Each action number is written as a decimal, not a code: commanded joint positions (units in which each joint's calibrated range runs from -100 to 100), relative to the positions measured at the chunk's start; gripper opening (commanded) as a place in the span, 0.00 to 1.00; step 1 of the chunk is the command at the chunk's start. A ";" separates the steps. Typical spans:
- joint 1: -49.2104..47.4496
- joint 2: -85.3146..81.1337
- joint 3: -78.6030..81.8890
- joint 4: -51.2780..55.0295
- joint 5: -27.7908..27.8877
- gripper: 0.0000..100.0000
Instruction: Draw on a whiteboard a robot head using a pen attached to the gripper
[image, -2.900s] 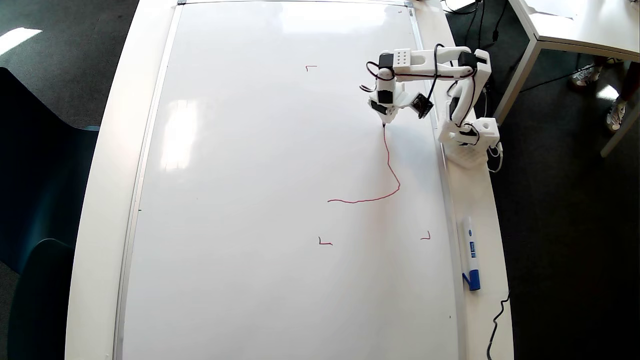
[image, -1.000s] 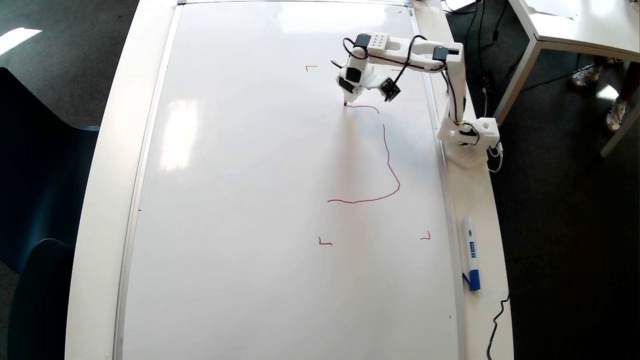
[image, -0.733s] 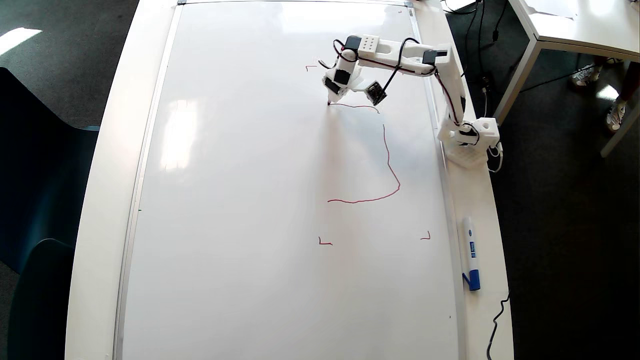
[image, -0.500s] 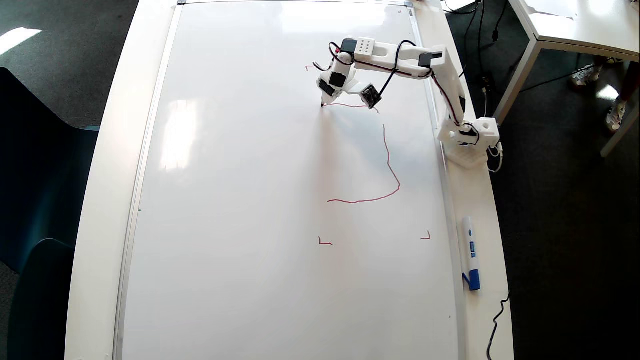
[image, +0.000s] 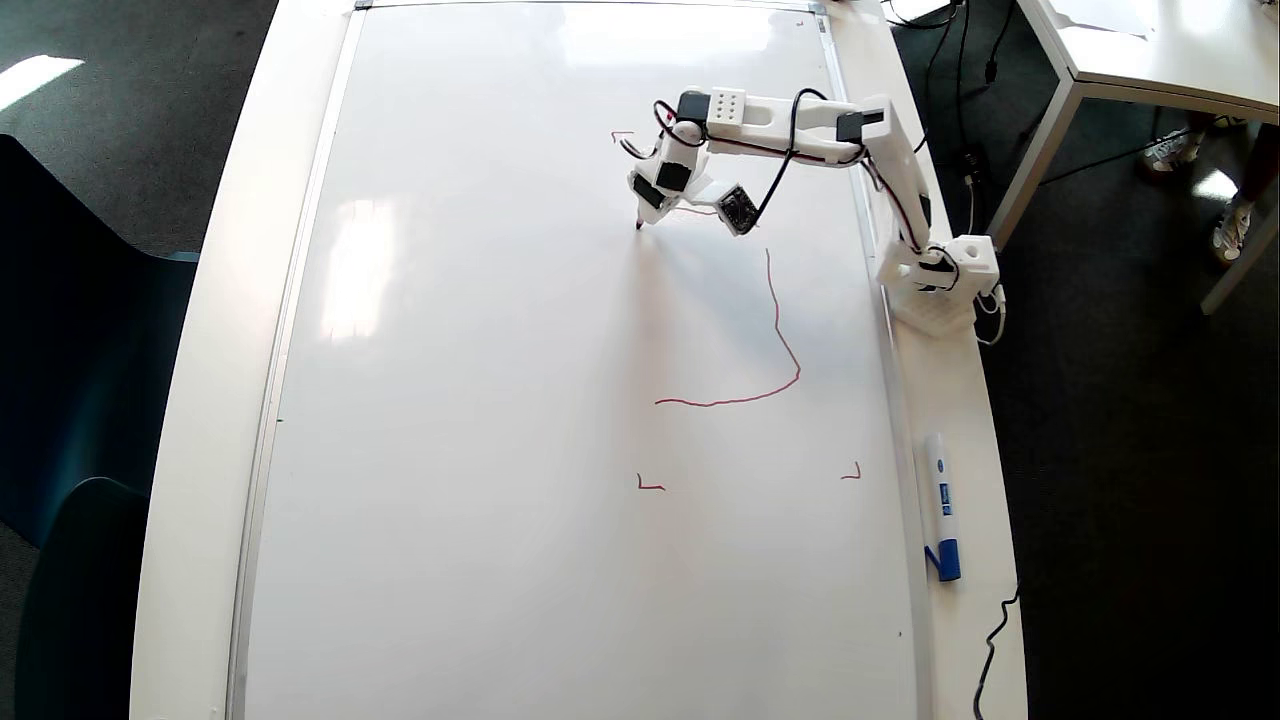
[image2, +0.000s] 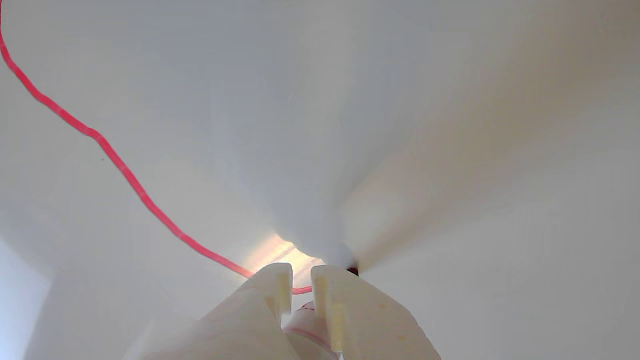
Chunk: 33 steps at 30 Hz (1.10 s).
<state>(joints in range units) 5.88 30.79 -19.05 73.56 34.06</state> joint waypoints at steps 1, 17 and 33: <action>-2.60 0.44 0.94 0.81 -1.19 0.01; -11.89 0.44 1.76 0.81 -5.64 0.01; -18.88 0.44 4.39 0.81 -9.71 0.01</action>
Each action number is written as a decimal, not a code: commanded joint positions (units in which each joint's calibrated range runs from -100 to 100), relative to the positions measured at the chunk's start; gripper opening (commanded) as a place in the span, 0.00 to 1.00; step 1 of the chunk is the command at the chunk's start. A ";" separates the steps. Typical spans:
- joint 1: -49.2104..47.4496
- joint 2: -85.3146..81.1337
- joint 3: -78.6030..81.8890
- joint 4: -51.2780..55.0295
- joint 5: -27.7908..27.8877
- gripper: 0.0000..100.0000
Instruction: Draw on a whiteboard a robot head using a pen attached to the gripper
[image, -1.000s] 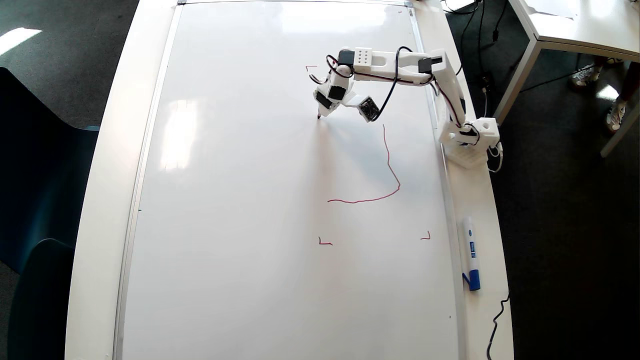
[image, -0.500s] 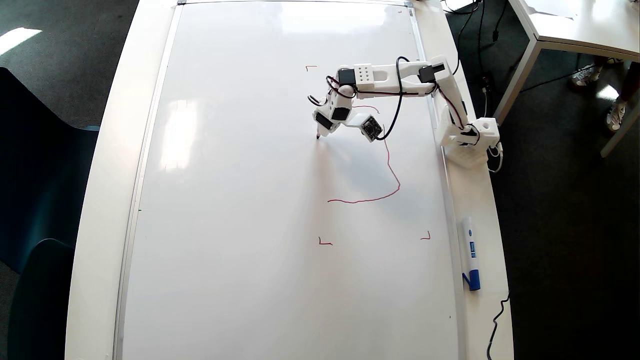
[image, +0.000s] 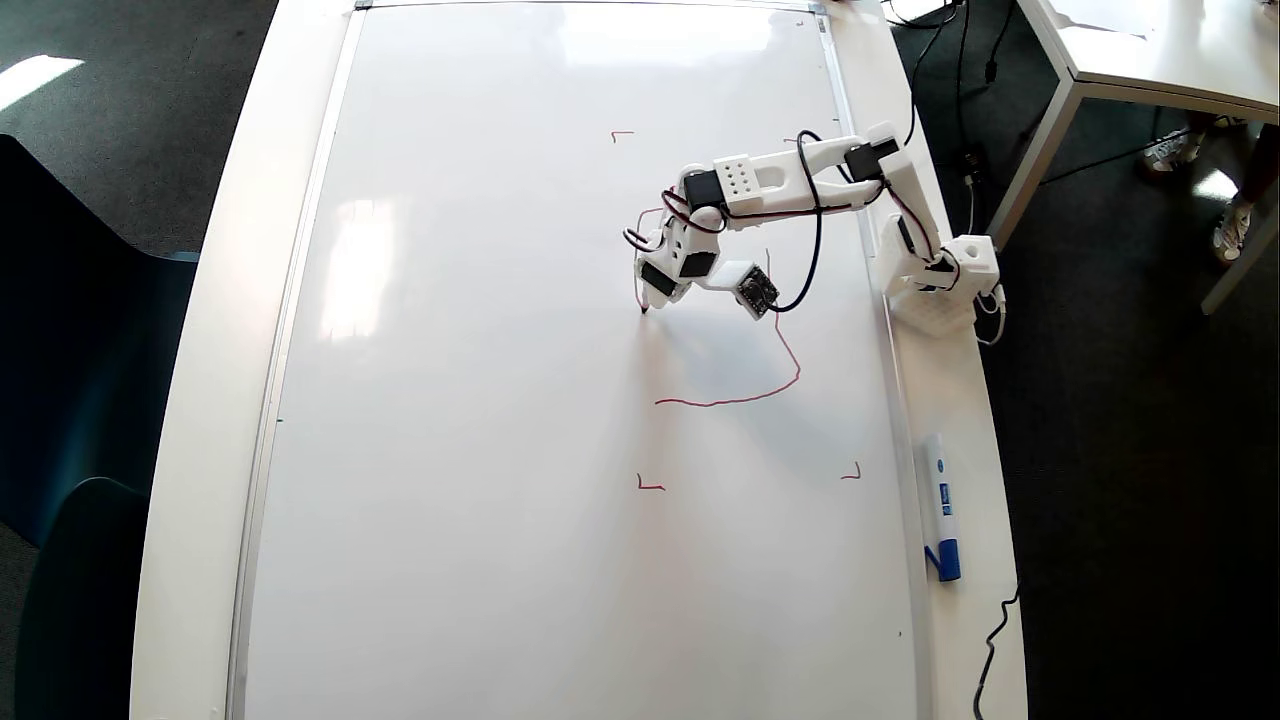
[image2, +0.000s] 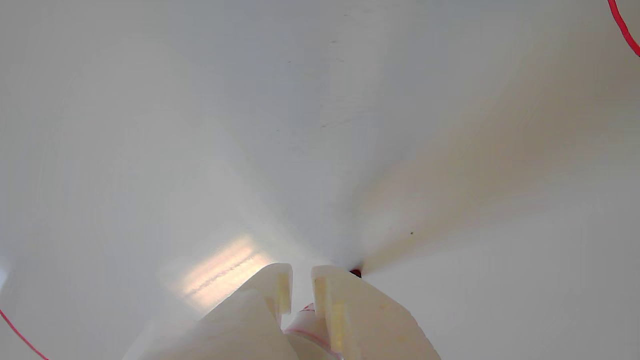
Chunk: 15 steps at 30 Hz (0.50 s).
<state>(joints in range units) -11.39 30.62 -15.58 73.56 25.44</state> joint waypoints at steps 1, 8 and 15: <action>-2.13 0.61 0.92 0.81 -1.26 0.01; -4.27 0.61 0.83 0.81 -1.31 0.01; -5.74 2.46 -0.45 0.63 -2.39 0.01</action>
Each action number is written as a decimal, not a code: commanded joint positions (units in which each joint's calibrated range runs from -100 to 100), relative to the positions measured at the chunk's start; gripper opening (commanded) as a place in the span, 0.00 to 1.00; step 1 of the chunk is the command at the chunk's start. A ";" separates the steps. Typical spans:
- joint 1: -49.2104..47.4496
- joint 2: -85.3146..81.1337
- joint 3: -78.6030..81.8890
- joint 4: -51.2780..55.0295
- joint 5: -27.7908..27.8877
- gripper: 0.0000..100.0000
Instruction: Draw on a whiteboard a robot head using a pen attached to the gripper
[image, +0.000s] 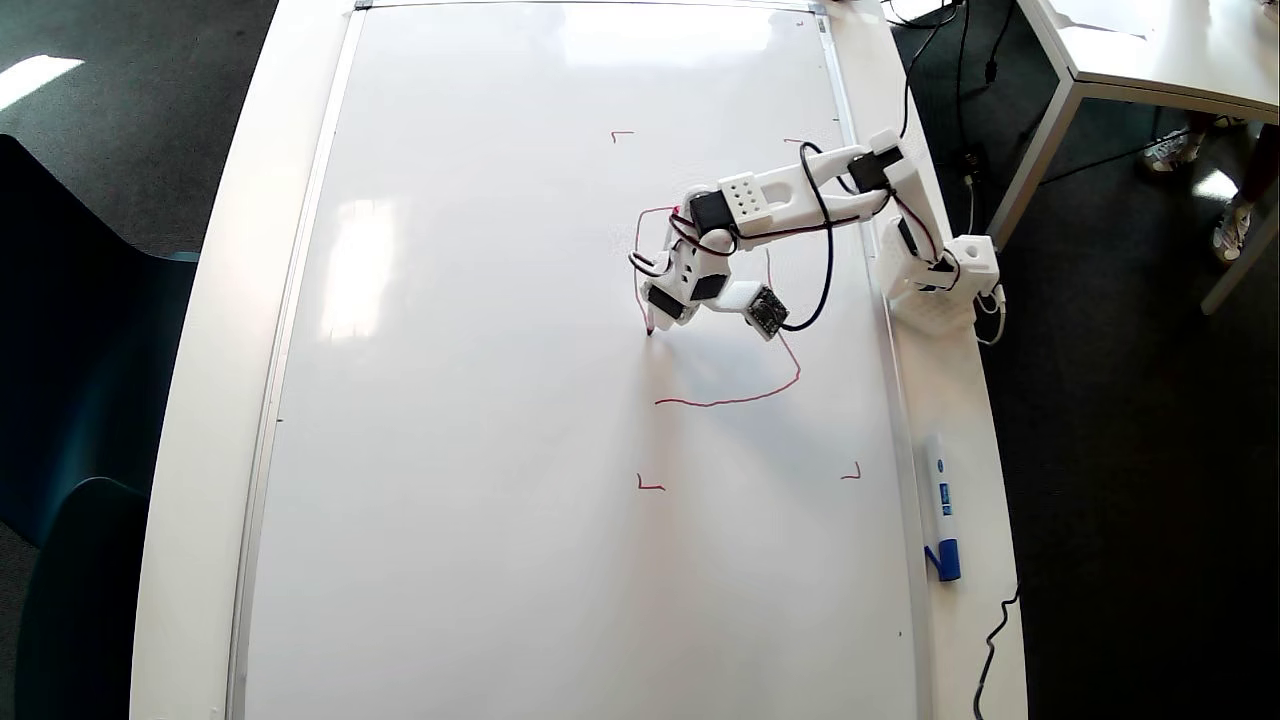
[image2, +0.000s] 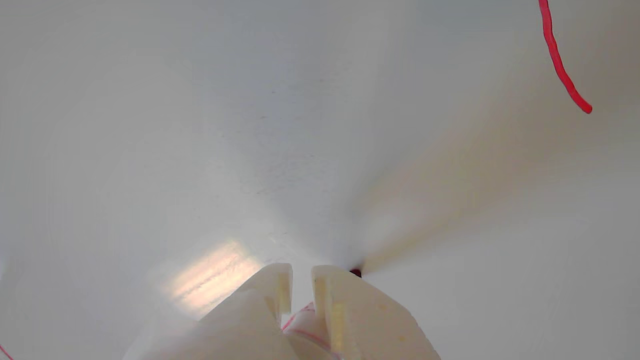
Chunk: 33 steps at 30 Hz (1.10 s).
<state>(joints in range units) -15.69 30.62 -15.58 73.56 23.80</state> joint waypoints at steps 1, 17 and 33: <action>-1.88 3.21 -1.26 0.72 -1.07 0.01; -7.92 5.39 -4.53 0.81 -4.18 0.01; -12.34 9.84 -11.25 0.81 -6.49 0.01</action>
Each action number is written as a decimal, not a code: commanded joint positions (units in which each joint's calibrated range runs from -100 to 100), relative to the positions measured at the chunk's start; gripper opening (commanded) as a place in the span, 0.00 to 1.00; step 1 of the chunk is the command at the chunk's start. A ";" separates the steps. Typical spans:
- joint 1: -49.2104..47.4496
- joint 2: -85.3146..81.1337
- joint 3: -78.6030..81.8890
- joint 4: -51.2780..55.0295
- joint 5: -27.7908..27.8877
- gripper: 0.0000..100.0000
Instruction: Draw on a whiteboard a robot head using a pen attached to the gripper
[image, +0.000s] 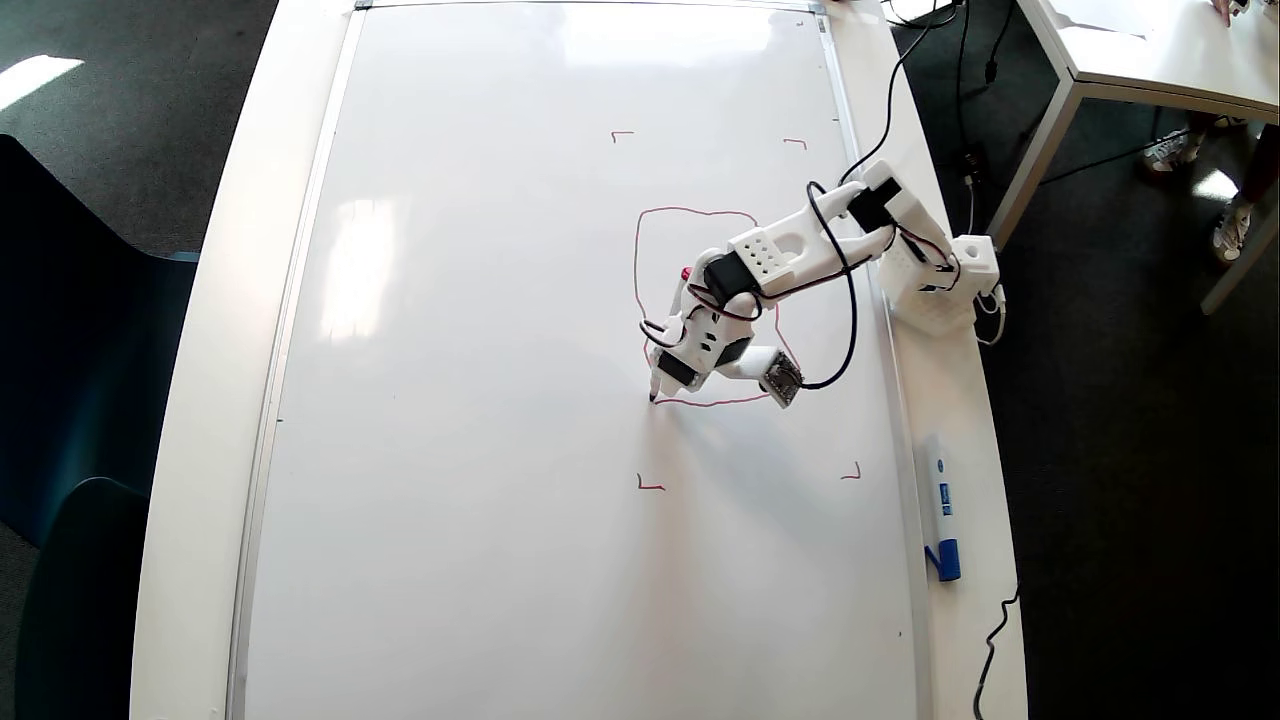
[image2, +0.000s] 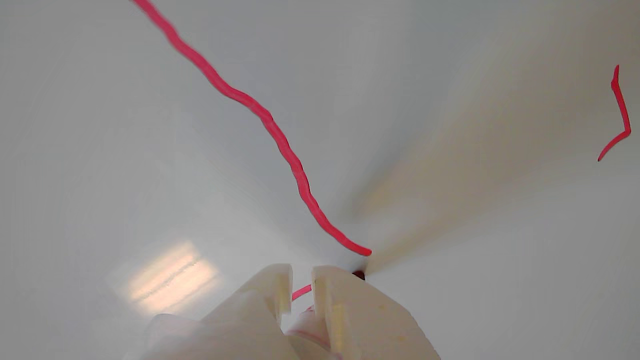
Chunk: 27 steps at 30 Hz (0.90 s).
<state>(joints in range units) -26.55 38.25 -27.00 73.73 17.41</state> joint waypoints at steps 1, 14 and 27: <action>-1.56 2.21 0.17 0.64 -0.09 0.01; -1.41 1.21 -0.10 1.77 -0.04 0.01; -0.08 -8.77 -8.36 14.62 0.34 0.01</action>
<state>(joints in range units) -27.45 35.45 -34.22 84.97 17.41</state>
